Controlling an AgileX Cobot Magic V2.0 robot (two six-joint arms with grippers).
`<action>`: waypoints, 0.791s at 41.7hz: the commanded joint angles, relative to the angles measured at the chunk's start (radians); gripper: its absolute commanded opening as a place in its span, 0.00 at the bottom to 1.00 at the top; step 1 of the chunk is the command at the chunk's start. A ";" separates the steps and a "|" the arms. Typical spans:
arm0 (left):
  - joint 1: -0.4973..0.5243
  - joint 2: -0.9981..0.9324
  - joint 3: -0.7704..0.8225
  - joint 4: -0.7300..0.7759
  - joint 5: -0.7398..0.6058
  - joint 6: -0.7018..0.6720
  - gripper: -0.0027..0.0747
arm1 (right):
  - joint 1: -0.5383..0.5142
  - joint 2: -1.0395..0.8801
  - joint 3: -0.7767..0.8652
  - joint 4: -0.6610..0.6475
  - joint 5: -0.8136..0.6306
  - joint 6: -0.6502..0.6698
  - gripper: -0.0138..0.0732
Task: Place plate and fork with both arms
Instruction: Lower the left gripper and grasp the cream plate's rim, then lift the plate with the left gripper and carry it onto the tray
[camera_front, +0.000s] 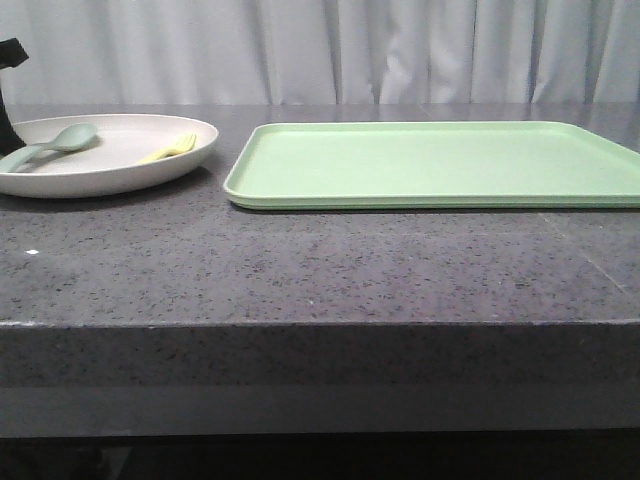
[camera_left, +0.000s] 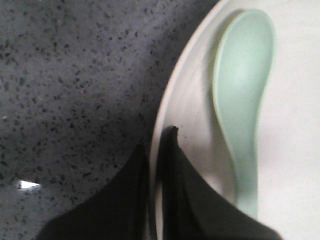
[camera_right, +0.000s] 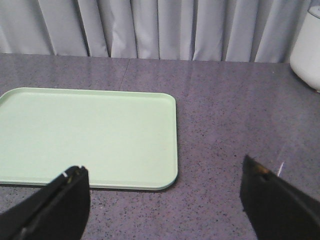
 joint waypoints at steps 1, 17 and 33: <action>0.023 -0.066 -0.026 -0.041 0.033 0.000 0.01 | -0.003 0.015 -0.032 -0.011 -0.077 -0.005 0.89; 0.104 -0.066 -0.026 -0.290 0.033 0.000 0.01 | -0.003 0.015 -0.032 -0.011 -0.077 -0.005 0.89; 0.067 -0.075 -0.028 -0.419 0.033 -0.040 0.01 | -0.003 0.015 -0.032 -0.011 -0.077 -0.005 0.89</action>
